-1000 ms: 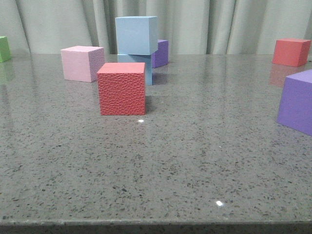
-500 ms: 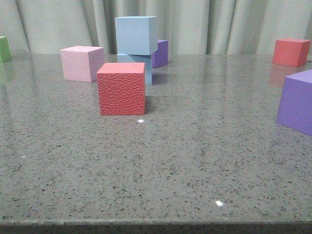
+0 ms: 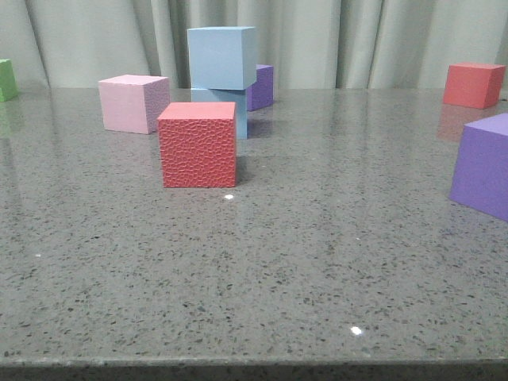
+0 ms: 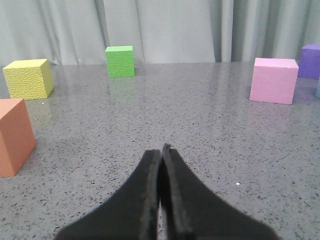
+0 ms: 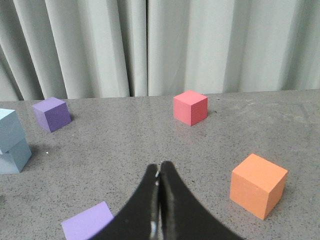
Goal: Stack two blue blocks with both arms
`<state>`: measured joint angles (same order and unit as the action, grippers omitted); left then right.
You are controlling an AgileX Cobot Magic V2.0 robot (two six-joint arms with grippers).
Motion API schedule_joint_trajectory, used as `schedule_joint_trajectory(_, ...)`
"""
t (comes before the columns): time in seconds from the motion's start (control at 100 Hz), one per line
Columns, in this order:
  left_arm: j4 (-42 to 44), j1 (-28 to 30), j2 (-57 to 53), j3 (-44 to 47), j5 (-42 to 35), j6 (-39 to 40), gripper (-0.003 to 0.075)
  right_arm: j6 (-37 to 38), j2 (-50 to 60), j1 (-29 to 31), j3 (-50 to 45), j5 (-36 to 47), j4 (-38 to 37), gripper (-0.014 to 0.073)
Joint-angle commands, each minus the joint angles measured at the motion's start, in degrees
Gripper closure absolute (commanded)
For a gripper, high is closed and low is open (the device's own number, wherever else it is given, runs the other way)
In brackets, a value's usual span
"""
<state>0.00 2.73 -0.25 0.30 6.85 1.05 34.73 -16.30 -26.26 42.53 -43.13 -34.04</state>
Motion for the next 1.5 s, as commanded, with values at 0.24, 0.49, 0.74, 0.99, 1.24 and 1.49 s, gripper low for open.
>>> schedule_joint_trajectory(0.24, -0.71, 0.07, -1.93, 0.12, -4.30, 0.07, 0.0739, -0.05, -0.69, 0.41, 1.15, 3.75, -2.43, 0.0662)
schedule_joint_trajectory(0.49, -0.71, 0.07, -1.93, 0.12, -4.30, 0.07, 0.0739, -0.05, -0.69, 0.41, 1.15, 3.75, -2.43, 0.0662)
schedule_joint_trajectory(0.74, -0.71, 0.07, -1.93, 0.12, -4.30, 0.07, 0.0739, -0.05, -0.69, 0.41, 1.15, 3.75, -2.43, 0.0662)
schedule_joint_trajectory(0.99, -0.71, 0.07, -1.93, 0.12, -4.30, 0.07, 0.0739, -0.05, -0.69, 0.41, 0.32, 3.75, -2.58, 0.0662)
schedule_joint_trajectory(1.24, -0.71, 0.07, -1.93, 0.12, -4.30, 0.07, 0.0739, -3.30, -0.69, 1.28, -4.20, 11.72, -1.32, 0.0662)
schedule_joint_trajectory(1.49, -0.71, 0.07, -1.93, 0.12, -4.30, 0.07, 0.0739, -18.91, -0.62, 10.85, -13.70, 31.11, 16.39, 0.0662)
